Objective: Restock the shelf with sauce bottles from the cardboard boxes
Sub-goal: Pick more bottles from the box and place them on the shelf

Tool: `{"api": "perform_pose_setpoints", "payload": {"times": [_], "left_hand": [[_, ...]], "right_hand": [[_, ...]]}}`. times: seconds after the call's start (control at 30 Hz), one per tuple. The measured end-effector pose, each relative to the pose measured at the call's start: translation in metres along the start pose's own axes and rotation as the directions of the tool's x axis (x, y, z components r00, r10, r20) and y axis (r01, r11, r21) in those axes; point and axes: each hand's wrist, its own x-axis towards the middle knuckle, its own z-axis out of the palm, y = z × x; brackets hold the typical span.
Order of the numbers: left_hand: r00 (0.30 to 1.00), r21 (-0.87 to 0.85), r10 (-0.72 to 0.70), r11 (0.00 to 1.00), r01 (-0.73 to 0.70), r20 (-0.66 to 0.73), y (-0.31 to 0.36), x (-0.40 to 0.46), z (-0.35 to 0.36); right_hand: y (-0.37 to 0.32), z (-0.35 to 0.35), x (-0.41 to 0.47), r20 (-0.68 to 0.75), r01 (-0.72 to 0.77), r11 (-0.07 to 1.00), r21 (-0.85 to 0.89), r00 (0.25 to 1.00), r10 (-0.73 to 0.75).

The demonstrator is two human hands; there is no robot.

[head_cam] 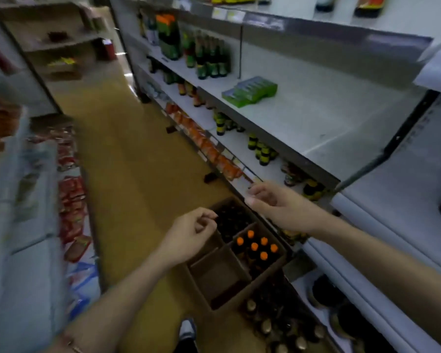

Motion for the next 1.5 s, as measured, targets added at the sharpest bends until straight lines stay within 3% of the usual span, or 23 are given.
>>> {"api": "perform_pose_setpoints", "payload": {"times": [0.4, 0.67, 0.93, 1.03, 1.17, 1.3, 1.5], "left_hand": [[0.924, 0.081, 0.033, 0.994, -0.069, 0.38, -0.075, 0.199, 0.058], [0.823, 0.323, -0.123, 0.943, -0.077, 0.555, -0.172, 0.255, 0.143], [0.81, 0.344, -0.19, 0.939, -0.016, 0.555, -0.278, 0.312, 0.249], [0.798, 0.354, -0.141, 0.931, -0.095, 0.587, -0.325, 0.332, 0.293], [0.821, 0.356, -0.075, 0.92, -0.161, 0.566, -0.389, 0.354, 0.348], [0.871, 0.311, -0.039, 0.941, -0.133, 0.49, -0.431, 0.368, 0.389], [0.884, 0.253, 0.121, 0.933, -0.257, 0.452, -0.472, 0.369, 0.411]], "right_hand": [[0.1, 0.035, 0.118, -0.14, -0.344, 0.919, 0.194, 0.917, 0.373], [0.234, 0.114, 0.169, -0.026, -0.475, 0.85, 0.229, 0.87, 0.493], [0.364, 0.223, 0.247, 0.001, -0.574, 0.796, 0.191, 0.811, 0.585], [0.402, 0.26, 0.279, 0.036, -0.569, 0.797, 0.203, 0.818, 0.574], [0.451, 0.303, 0.309, 0.015, -0.536, 0.839, 0.091, 0.843, 0.537], [0.504, 0.343, 0.336, -0.047, -0.606, 0.781, 0.15, 0.785, 0.618], [0.536, 0.373, 0.359, -0.127, -0.571, 0.817, -0.08, 0.819, 0.56]]}}
